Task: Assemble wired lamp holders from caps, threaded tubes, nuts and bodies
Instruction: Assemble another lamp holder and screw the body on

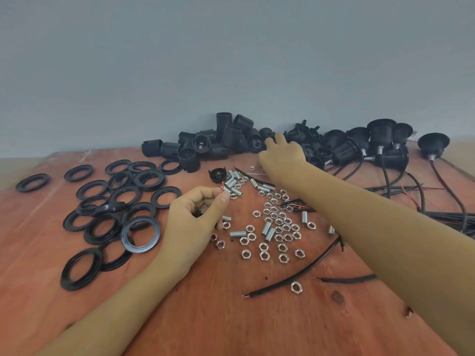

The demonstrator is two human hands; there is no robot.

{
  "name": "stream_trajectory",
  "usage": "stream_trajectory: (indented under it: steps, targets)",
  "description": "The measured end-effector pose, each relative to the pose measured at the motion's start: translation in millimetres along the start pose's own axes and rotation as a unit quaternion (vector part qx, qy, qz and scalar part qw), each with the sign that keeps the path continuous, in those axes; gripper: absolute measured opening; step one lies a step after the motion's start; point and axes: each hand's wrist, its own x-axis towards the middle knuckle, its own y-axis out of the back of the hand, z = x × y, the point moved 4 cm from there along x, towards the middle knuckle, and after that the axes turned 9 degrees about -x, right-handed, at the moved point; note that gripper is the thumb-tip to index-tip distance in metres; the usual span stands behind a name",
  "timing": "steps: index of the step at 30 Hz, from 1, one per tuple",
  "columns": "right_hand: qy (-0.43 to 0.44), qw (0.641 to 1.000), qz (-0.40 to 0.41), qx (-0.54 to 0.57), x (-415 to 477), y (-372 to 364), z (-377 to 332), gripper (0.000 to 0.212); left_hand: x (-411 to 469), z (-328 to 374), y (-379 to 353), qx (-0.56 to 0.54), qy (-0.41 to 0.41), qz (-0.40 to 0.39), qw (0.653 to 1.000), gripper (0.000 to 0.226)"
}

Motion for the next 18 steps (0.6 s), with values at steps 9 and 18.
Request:
stream_trajectory:
  steps: [9,18]
  targets:
    - [-0.067,0.963,0.201,0.168,-11,21,19,0.039,-1,0,0,0.010,-0.013,-0.008,1.000,0.008]
    - [-0.126,0.412,-0.045,0.901,-101,3,-5,0.049,-8,9,-6,0.048,-0.071,-0.016,0.996,0.009]
